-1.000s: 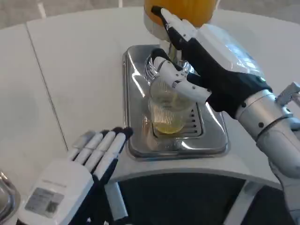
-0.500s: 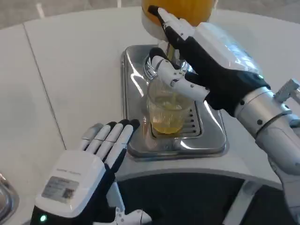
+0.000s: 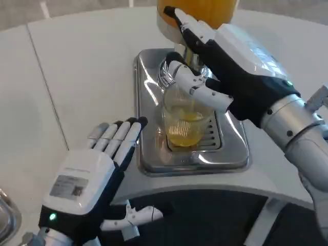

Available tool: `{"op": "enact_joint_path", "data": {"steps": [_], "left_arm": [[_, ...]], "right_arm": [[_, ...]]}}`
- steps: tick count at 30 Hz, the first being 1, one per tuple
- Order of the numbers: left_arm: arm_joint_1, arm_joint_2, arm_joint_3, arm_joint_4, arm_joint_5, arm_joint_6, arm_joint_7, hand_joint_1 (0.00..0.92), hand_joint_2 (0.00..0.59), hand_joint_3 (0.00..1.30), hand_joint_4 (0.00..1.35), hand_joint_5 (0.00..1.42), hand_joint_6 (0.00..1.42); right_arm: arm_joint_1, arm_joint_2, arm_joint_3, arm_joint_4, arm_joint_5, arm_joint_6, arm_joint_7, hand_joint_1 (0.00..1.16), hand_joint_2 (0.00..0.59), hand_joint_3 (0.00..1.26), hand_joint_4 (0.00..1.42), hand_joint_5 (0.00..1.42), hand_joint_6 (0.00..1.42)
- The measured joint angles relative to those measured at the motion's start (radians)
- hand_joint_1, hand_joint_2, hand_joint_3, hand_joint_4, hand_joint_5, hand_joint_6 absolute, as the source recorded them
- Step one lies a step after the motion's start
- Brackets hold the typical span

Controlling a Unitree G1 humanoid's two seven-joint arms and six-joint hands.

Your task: Grasp the cup under the faucet to collect the drink, then remove the cup.

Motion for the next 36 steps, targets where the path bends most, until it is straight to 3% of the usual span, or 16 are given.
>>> {"op": "enact_joint_path", "data": {"steps": [5, 12, 17, 19, 29, 32, 36], "left_arm": [[-0.021, 0.001, -0.001, 0.013, -0.001, 0.006, 0.0, 0.007, 0.099, 0.0, 0.0, 0.06, 0.05], [-0.029, 0.001, -0.006, 0.025, -0.002, 0.008, 0.0, 0.0, 0.1, 0.0, 0.0, 0.06, 0.05], [-0.036, 0.001, -0.015, 0.029, -0.004, 0.012, 0.001, 0.0, 0.106, 0.0, 0.0, 0.08, 0.07], [-0.037, 0.002, -0.02, 0.031, -0.007, 0.012, 0.002, 0.0, 0.111, 0.0, 0.0, 0.09, 0.08], [-0.046, -0.001, -0.038, 0.048, -0.008, 0.013, 0.02, 0.0, 0.116, 0.0, 0.0, 0.11, 0.09], [-0.06, -0.001, -0.04, 0.059, -0.008, 0.017, 0.023, 0.0, 0.132, 0.0, 0.0, 0.14, 0.12], [-0.076, -0.009, -0.043, 0.074, -0.007, 0.018, 0.062, 0.0, 0.135, 0.0, 0.0, 0.15, 0.14]], "right_arm": [[0.02, 0.0, -0.014, -0.022, 0.002, 0.003, 0.003, 0.0, 0.575, 0.0, 0.0, 0.0, 0.0], [0.104, -0.002, -0.07, -0.103, 0.004, 0.008, -0.004, 0.0, 0.586, 0.01, 0.0, 0.0, 0.0], [0.234, 0.008, -0.134, -0.167, -0.005, -0.015, -0.093, 0.03, 0.586, 0.02, 0.0, 0.0, 0.0], [0.303, 0.034, -0.159, -0.185, -0.02, -0.018, -0.147, 0.03, 0.585, 0.02, 0.0, 0.0, 0.0], [0.429, 0.114, -0.161, -0.203, -0.041, -0.009, -0.217, 0.05, 0.576, 0.02, 0.0, 0.0, 0.0], [0.452, 0.114, -0.153, -0.204, -0.045, -0.011, -0.216, 0.05, 0.574, 0.02, 0.0, 0.0, 0.0], [0.479, 0.078, -0.146, -0.212, -0.052, -0.043, -0.198, 0.06, 0.566, 0.01, 0.0, 0.0, 0.0]]}}
